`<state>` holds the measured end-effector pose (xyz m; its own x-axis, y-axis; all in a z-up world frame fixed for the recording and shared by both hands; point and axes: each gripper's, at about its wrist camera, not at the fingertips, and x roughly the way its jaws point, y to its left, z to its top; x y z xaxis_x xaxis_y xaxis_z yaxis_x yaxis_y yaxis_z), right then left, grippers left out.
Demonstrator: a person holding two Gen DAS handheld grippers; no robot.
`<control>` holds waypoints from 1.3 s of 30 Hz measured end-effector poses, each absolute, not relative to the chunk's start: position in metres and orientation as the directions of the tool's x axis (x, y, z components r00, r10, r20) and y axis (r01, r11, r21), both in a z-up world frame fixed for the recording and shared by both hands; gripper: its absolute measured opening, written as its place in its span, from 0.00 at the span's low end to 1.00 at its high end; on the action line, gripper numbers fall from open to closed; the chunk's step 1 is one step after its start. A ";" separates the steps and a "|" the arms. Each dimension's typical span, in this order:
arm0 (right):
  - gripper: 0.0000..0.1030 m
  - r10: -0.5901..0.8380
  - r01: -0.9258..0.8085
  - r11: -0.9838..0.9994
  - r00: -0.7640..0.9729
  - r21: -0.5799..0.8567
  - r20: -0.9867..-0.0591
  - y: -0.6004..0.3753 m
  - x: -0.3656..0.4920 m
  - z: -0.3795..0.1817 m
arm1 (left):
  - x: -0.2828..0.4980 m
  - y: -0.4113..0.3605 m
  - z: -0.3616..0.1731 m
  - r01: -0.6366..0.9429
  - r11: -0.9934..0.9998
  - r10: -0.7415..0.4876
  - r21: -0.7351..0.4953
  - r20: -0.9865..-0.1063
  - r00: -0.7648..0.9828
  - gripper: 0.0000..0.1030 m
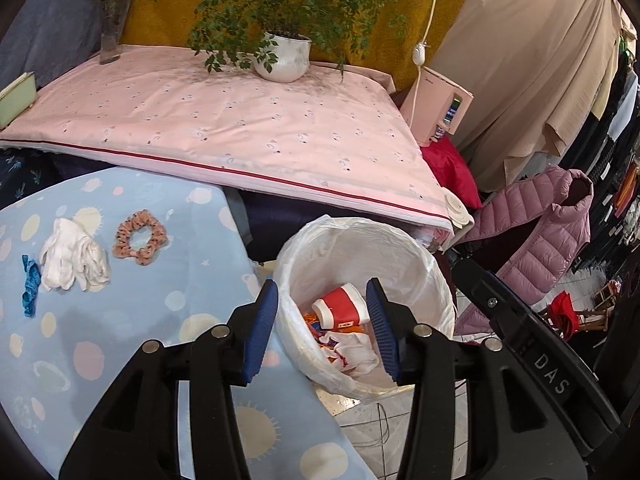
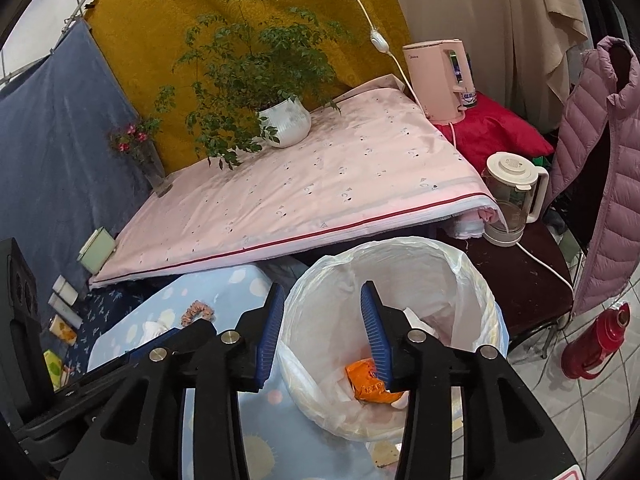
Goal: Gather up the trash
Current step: 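Carry the Santa hat and white glove over the bin and release both, then grasp the blue ribbon with the left tool while the right tool grasps a white glove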
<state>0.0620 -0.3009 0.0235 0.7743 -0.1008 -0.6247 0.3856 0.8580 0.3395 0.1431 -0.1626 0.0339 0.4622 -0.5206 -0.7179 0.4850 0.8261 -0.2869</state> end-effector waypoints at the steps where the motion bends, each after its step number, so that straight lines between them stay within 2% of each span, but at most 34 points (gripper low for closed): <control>1: 0.40 -0.098 0.380 0.862 0.774 0.336 -0.626 -0.297 0.064 0.024 | 0.143 -0.159 0.034 0.479 0.830 -0.517 -0.286 -0.718 0.466 0.42; 6: 0.44 -0.082 0.353 0.878 0.775 0.322 -0.627 -0.277 0.069 0.026 | 0.148 -0.136 0.030 0.439 0.851 -0.495 -0.289 -0.719 0.487 0.42; 24: 0.46 0.017 0.205 0.943 0.754 0.260 -0.657 -0.185 0.111 0.021 | 0.180 -0.014 0.008 0.212 0.920 -0.391 -0.330 -0.732 0.557 0.42; 29: 0.46 0.045 0.160 0.957 0.741 0.242 -0.670 -0.155 0.122 0.016 | 0.187 0.021 0.000 0.151 0.935 -0.346 -0.320 -0.743 0.572 0.42; 33: 0.52 0.067 0.129 0.964 0.731 0.233 -0.680 -0.133 0.133 0.010 | 0.194 0.048 -0.010 0.096 0.951 -0.293 -0.293 -0.759 0.582 0.42; 39: 0.52 0.103 0.073 0.974 0.697 0.213 -0.710 -0.096 0.154 -0.006 | 0.205 0.085 -0.030 0.019 0.974 -0.196 -0.228 -0.789 0.582 0.42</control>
